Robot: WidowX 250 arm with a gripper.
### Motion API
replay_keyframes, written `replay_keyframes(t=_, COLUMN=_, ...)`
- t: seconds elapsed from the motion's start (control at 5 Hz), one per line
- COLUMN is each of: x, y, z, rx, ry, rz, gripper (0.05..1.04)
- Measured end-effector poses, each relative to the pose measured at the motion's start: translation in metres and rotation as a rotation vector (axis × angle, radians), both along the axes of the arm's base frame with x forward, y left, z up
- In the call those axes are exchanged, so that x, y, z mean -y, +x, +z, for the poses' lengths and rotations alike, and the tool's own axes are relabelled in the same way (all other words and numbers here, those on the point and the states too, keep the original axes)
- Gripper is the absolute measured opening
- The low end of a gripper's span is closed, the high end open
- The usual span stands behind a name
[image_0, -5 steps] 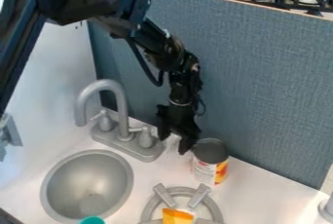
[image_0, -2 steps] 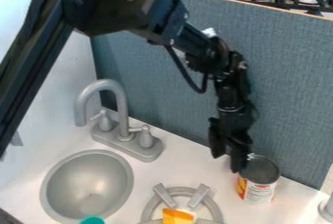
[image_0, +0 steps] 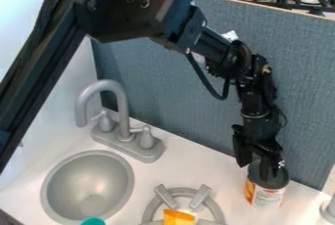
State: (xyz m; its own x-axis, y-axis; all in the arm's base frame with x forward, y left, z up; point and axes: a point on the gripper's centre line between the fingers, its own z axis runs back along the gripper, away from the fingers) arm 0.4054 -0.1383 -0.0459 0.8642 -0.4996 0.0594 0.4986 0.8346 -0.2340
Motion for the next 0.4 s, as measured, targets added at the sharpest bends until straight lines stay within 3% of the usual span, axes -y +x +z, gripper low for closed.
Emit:
replay_keyframes(t=0.2, x=-0.014, y=-0.026, z=0.024, rx=-0.005, ry=0.054, rz=0.024, gripper=1.001)
replay_keyframes(t=0.4, x=-0.033, y=-0.048, z=0.065, rx=0.056, ry=0.12, rz=0.039, gripper=1.001)
